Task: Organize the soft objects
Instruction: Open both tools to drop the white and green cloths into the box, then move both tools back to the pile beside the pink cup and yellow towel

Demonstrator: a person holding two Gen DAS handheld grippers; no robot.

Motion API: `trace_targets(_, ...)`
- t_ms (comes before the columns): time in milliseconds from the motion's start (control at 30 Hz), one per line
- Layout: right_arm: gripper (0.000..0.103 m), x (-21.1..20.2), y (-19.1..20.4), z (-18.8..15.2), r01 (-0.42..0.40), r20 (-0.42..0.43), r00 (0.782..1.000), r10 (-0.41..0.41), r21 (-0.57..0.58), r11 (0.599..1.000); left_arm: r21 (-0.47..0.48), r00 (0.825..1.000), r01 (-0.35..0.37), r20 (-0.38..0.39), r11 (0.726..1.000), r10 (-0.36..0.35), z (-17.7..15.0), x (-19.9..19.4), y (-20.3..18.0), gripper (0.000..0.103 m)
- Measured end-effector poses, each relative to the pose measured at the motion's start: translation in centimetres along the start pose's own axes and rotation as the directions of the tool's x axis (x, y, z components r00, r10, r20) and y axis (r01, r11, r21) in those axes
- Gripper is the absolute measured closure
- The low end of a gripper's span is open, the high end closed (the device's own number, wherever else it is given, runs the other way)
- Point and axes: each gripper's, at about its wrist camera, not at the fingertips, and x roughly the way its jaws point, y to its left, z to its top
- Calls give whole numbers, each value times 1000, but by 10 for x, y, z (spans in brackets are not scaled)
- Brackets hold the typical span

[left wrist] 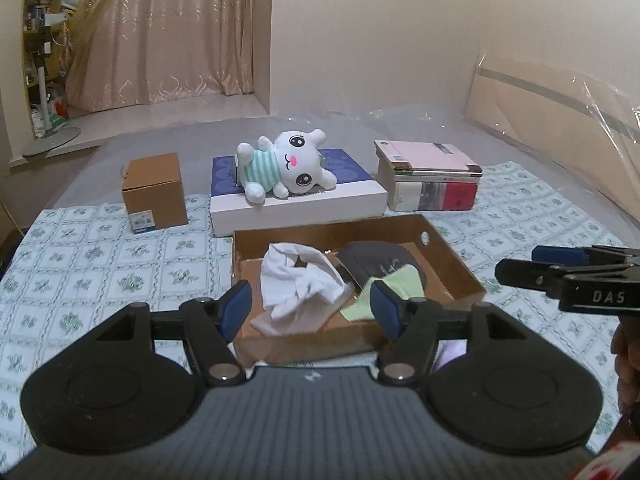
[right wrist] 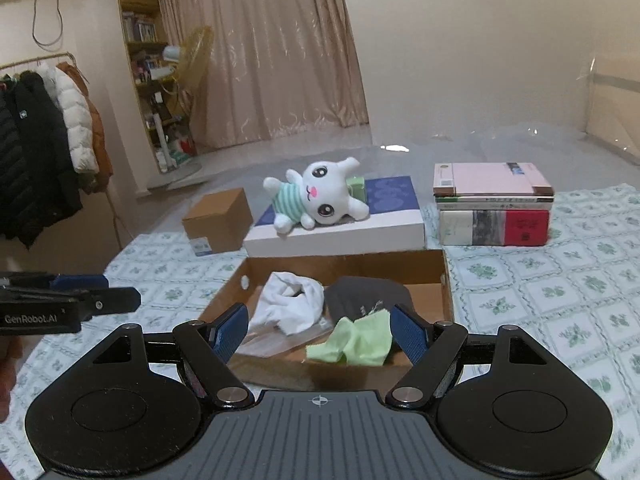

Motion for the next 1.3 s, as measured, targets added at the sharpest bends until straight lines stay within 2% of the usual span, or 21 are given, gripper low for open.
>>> trace_targets(300, 25, -67, 13, -55, -3, 4, 1000, 3, 64, 998, -81, 999, -25, 28, 996, 28, -53, -65, -10, 37)
trace_targets(567, 25, -111, 8, -103, 49, -30, 998, -46, 105, 993, -110, 998, -56, -15, 992, 55, -110, -102, -17, 37)
trace_targets(767, 25, -132, 3, -120, 90, -48, 995, -86, 85, 992, -66, 997, -66, -37, 996, 63, -141, -114, -26, 37)
trace_targets(967, 25, -139, 1, -130, 88, -63, 995, -83, 89, 992, -43, 997, -65, -48, 997, 62, -151, -119, -31, 37)
trace_targets(1300, 25, -135, 3, -133, 77, -75, 995, -71, 80, 994, 18, 997, -52, -50, 999, 52, -150, -109, -46, 37)
